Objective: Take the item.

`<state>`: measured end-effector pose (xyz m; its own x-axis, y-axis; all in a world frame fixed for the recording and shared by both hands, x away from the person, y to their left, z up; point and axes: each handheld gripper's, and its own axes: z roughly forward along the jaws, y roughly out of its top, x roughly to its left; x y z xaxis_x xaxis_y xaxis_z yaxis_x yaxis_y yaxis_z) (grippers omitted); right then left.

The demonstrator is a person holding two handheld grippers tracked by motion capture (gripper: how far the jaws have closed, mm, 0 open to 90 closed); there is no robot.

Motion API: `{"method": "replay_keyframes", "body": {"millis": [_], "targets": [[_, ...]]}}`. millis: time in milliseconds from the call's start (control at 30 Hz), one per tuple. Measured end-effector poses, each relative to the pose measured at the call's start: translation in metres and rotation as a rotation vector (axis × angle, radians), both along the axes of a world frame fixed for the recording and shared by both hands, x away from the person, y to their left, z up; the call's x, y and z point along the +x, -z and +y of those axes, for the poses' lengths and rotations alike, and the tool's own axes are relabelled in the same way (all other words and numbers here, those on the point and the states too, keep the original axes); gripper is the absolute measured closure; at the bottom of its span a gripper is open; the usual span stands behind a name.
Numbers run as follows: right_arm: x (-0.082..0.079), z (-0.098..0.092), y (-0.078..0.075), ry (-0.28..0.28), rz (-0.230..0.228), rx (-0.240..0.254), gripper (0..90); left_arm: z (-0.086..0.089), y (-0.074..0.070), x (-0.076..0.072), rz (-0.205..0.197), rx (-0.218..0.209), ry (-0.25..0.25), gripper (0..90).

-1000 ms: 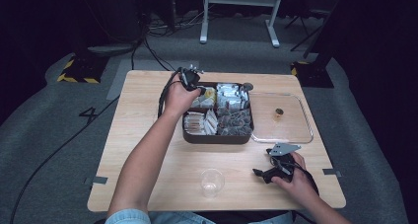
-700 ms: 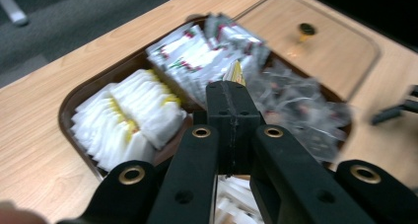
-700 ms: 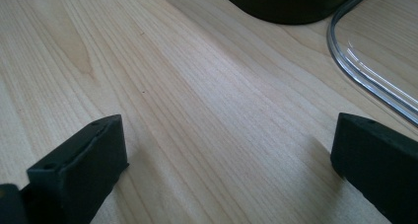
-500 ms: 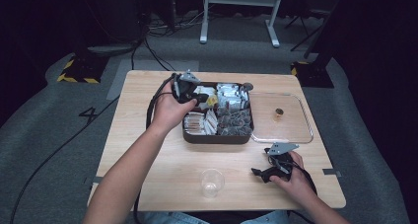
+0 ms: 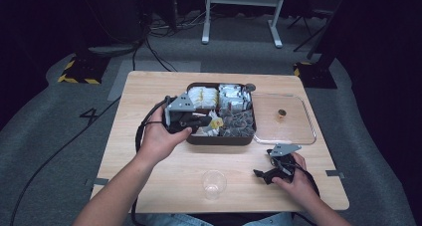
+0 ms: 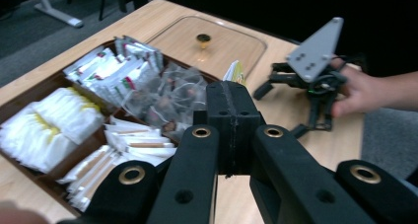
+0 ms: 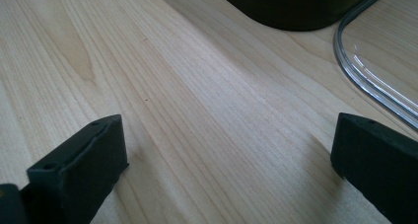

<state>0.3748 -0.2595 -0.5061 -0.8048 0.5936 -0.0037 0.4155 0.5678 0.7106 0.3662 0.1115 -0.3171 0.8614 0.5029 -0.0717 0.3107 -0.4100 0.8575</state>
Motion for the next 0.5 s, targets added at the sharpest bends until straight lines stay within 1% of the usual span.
{"method": "replay_keyframes", "body": {"millis": [167,333,367,400,433,500], "targets": [[0.000,0.000,0.000,0.001,0.000,0.000,0.6,0.000,0.004,-0.017,0.003,-0.015,0.023,90.0],[0.000,0.000,0.000,0.002,0.000,0.000,0.6,-0.005,0.011,-0.034,-0.004,-0.022,0.051,90.0],[0.000,0.000,0.000,0.001,-0.001,0.000,0.6,-0.005,0.011,-0.034,-0.004,-0.022,0.051,90.0],[0.000,0.000,0.000,0.001,-0.001,0.000,0.6,-0.006,0.013,-0.036,-0.003,-0.026,0.059,90.0],[0.000,0.000,0.000,0.002,0.000,0.000,0.6,-0.008,0.017,-0.040,0.010,-0.028,0.079,90.0],[0.000,0.000,0.000,0.002,0.000,0.000,0.6,-0.010,0.022,-0.043,0.012,-0.038,0.095,90.0]]}}
